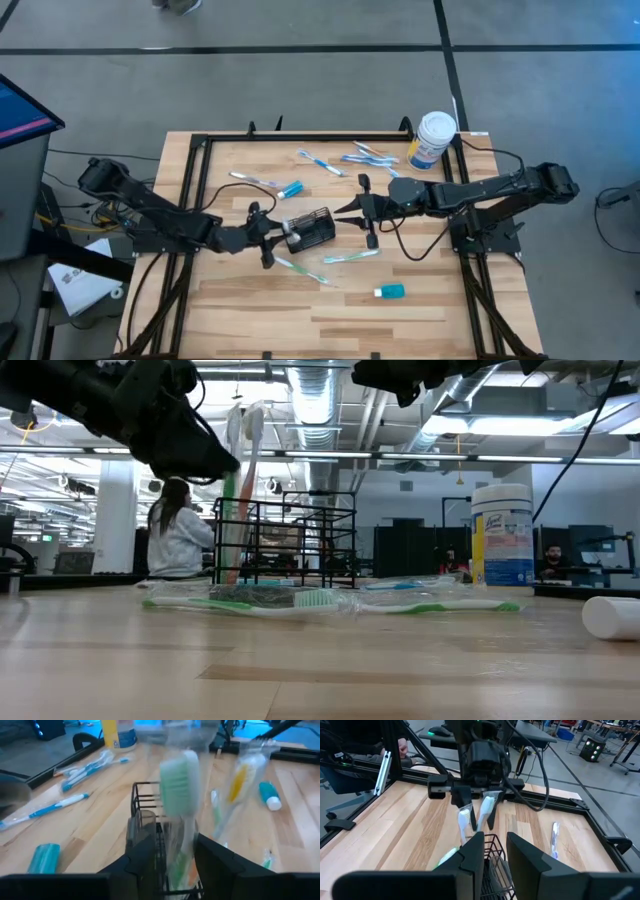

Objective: Pick & Place toothbrushing station
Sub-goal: Put the green toothbrush into the wire organizer

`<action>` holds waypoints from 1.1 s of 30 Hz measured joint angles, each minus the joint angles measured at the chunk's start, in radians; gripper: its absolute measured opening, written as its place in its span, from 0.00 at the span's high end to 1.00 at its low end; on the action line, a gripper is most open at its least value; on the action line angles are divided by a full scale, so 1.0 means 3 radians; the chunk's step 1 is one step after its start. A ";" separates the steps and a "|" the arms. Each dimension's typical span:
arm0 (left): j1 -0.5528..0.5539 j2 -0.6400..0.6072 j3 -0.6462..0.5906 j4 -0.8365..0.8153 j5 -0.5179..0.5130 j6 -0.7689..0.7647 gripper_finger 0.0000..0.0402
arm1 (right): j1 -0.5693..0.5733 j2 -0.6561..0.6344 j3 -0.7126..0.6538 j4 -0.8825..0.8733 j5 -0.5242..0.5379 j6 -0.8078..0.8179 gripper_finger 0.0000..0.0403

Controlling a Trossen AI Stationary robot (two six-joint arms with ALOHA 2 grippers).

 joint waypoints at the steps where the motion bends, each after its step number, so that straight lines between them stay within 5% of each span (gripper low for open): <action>1: 0.0000 -0.0042 0.0000 0.0005 -0.0001 0.0040 0.68 | 0.0001 -0.0001 0.0001 0.0000 0.0000 0.0000 0.82; 17: -0.0009 -0.0257 0.0000 0.0009 -0.0039 0.0323 0.67 | 0.0001 -0.0001 0.0000 0.0000 0.0000 0.0000 0.82; 33: -0.0009 -0.0576 0.0005 -0.0011 -0.0142 0.0518 0.54 | 0.0000 0.0000 0.0000 -0.0072 -0.0001 0.0001 0.82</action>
